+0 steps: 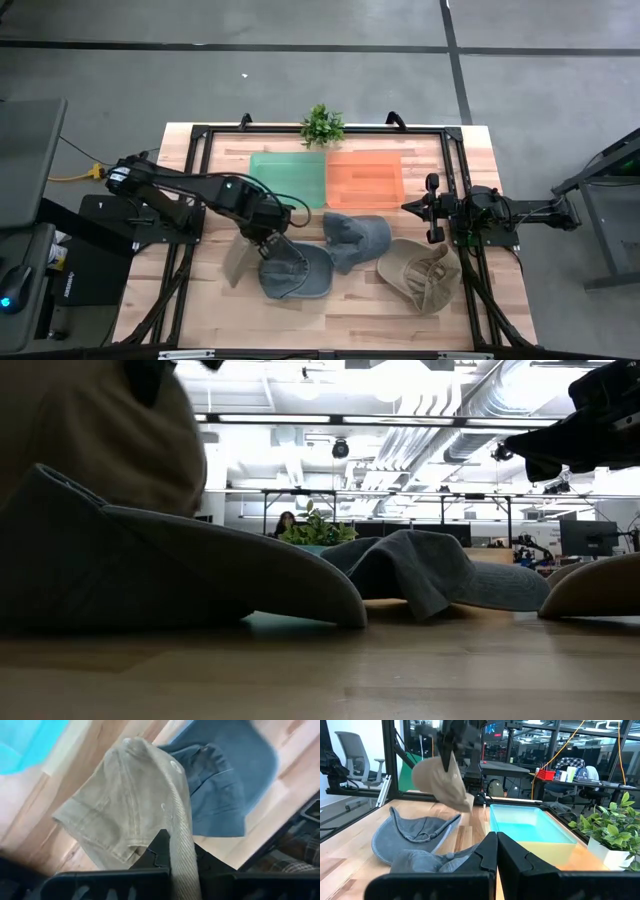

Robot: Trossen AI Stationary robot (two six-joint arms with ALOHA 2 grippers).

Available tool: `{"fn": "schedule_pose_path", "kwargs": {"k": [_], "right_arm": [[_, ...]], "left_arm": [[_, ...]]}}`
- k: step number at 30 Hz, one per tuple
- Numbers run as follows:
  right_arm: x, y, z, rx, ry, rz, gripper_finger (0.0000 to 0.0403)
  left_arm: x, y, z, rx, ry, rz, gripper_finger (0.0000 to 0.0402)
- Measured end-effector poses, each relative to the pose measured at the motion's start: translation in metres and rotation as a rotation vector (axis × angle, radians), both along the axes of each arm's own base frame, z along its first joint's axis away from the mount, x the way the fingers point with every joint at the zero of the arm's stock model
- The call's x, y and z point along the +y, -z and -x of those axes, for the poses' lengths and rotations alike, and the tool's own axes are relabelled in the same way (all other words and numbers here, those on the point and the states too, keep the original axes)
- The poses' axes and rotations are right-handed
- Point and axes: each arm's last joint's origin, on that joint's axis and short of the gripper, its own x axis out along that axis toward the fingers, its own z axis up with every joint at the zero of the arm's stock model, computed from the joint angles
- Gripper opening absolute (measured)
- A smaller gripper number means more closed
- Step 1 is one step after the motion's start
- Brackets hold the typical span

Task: Pick & Place hat
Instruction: Put the left brown cap into the light green bin

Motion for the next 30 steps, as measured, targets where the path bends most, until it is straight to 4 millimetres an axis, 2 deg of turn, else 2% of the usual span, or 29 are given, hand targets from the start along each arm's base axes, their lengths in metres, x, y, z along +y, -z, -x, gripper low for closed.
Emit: {"fn": "schedule_pose_path", "kwargs": {"k": [8, 13, 20, 30], "right_arm": [[0.0, 0.0, 0.0, 0.0, 0.0, 0.0, 0.0001], [0.0, 0.0, 0.0, 0.0, 0.0, 0.0, 0.0001], [0.0, 0.0, 0.0, 0.0, 0.0, 0.0, 0.0001], [0.0, 0.0, 0.0, 0.0, 0.0, 0.0, 0.0001]], "left_arm": [[0.005, -0.044, 0.006, -0.109, 0.04, -0.121, 0.0], [0.009, -0.058, 0.009, -0.153, 0.071, -0.217, 0.0], [0.012, -0.062, 0.008, -0.165, 0.252, -0.415, 0.0], [0.013, -0.04, -0.016, 0.007, 0.55, -0.723, 0.0]]}}
